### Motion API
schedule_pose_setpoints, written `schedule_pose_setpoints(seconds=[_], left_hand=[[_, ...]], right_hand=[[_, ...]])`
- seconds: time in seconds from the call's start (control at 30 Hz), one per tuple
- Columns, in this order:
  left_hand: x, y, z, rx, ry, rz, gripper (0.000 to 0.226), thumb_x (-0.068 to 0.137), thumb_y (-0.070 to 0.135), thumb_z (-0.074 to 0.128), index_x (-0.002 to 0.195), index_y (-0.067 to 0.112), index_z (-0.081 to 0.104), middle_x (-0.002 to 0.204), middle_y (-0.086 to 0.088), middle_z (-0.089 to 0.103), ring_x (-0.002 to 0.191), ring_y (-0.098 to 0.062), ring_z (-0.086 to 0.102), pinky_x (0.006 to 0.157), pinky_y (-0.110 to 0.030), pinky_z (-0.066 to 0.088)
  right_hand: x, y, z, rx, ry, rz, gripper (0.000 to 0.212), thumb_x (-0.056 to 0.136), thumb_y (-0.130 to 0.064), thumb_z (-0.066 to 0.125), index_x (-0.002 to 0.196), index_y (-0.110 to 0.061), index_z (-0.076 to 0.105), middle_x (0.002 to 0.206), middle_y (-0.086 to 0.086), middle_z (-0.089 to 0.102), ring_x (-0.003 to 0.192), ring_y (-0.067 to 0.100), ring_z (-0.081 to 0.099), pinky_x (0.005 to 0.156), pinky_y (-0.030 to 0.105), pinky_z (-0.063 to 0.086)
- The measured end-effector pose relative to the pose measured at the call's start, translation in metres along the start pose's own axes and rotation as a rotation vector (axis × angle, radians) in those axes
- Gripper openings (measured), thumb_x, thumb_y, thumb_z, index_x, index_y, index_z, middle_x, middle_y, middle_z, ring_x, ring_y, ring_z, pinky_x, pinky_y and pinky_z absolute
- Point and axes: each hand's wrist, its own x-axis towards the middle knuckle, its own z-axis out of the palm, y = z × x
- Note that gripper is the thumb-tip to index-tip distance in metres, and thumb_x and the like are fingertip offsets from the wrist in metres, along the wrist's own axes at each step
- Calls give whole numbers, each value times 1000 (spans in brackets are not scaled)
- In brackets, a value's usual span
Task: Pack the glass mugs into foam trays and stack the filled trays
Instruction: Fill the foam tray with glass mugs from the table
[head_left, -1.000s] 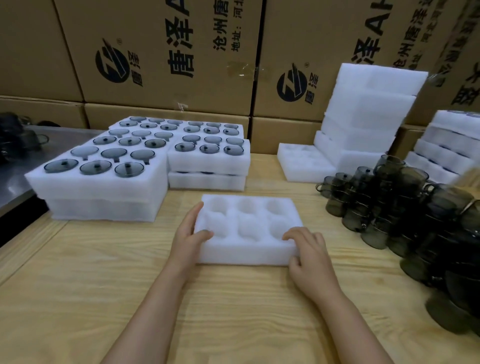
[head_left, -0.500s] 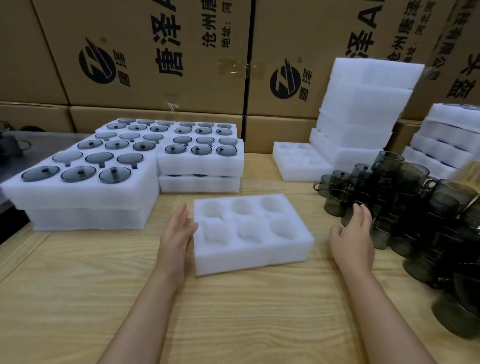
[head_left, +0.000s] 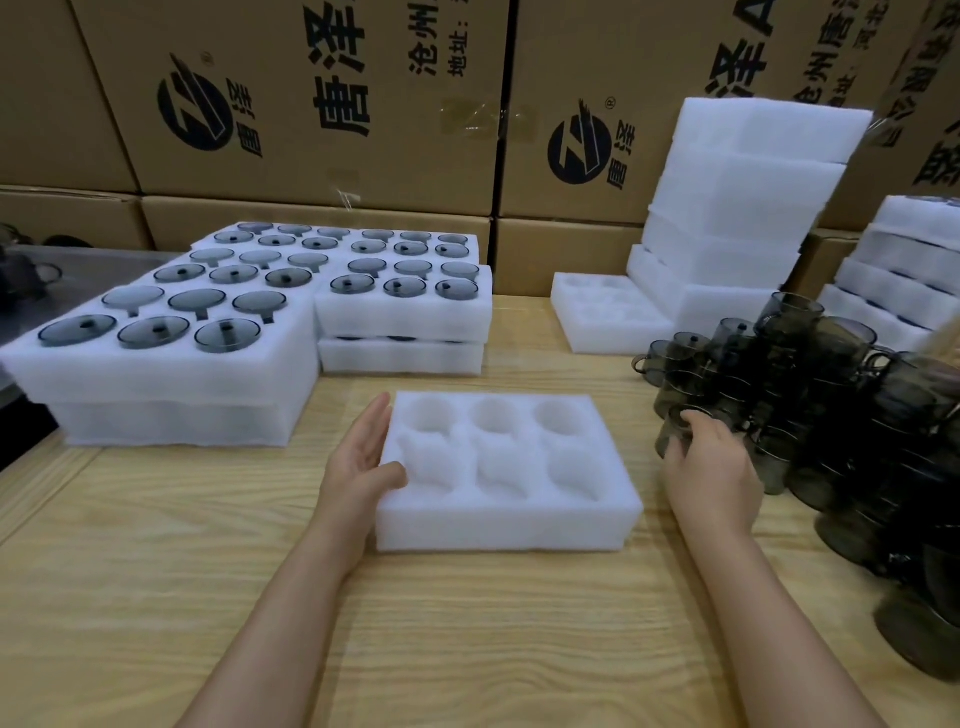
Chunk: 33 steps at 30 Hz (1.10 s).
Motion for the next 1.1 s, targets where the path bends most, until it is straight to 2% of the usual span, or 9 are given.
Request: schedule_pose_setpoints(seconds=[0.17, 0.3, 0.37, 0.47, 0.6, 0.7, 0.8, 0.97, 1.1], left_hand=[[-3, 4, -1, -11, -51, -48, 87, 50, -1, 44, 129, 33, 48, 127, 14, 59, 115, -13, 58, 78, -24, 52], [-2, 3, -3, 31, -75, -70, 89, 50, 0, 44, 132, 34, 46, 123, 19, 61, 111, -9, 61, 76, -23, 51], [-1, 1, -4, 57, -87, -81, 87, 50, 1, 45, 130, 36, 48, 117, 23, 64, 105, -4, 63, 73, -18, 51], [2, -2, -5, 99, -81, -101, 83, 50, 4, 48, 126, 37, 52, 119, 22, 63, 103, -1, 63, 74, -18, 50], [4, -5, -5, 120, -69, -125, 87, 49, 5, 48, 131, 35, 50, 122, 14, 63, 105, -11, 62, 77, -25, 48], [4, -5, -5, 131, -71, -124, 89, 50, 5, 49, 134, 34, 47, 121, 15, 63, 105, -9, 63, 75, -22, 49], [3, -5, -5, 133, -77, -129, 90, 50, 5, 49, 135, 33, 46, 122, 12, 63, 107, -12, 62, 78, -24, 49], [4, -5, -6, 147, -78, -132, 92, 50, 5, 50, 137, 31, 45, 122, 9, 64, 106, -13, 62, 78, -26, 48], [4, -7, -4, 161, -77, -131, 88, 50, 5, 49, 134, 34, 46, 108, 15, 70, 99, -9, 65, 79, -26, 49]], right_hand=[[-8, -6, 0, 24, -17, -130, 18, 83, -18, 67, 97, -8, 71, 98, 12, 67, 99, 35, 47, 82, 39, 38], [-11, -8, 5, 107, -14, -130, 15, 78, -16, 74, 88, -6, 72, 122, 15, 52, 115, 36, 38, 95, 45, 37], [-9, -8, 6, 215, -95, -97, 13, 82, -14, 70, 91, -4, 71, 136, 14, 45, 126, 33, 35, 100, 40, 34], [-4, -8, 2, 403, -132, -60, 9, 85, -15, 67, 89, -7, 69, 140, 11, 47, 127, 22, 42, 93, 26, 35], [2, -25, -15, 707, 30, 6, 4, 84, -19, 69, 84, -18, 65, 135, -2, 51, 113, -7, 44, 79, 1, 29], [7, -45, -21, 868, -90, -1, 7, 81, -20, 72, 77, -20, 66, 122, -13, 55, 111, -7, 51, 86, 10, 38], [5, -66, -19, 907, -285, -66, 12, 79, -16, 74, 71, -19, 65, 102, -3, 66, 92, 7, 61, 73, 9, 46], [10, -69, -14, 731, -397, -106, 15, 79, -21, 74, 89, -25, 64, 96, 2, 67, 91, 17, 62, 78, 28, 49], [14, -69, -15, 410, -431, -250, 50, 80, -29, 74, 125, -17, 58, 113, -1, 61, 98, 13, 56, 83, 26, 43]])
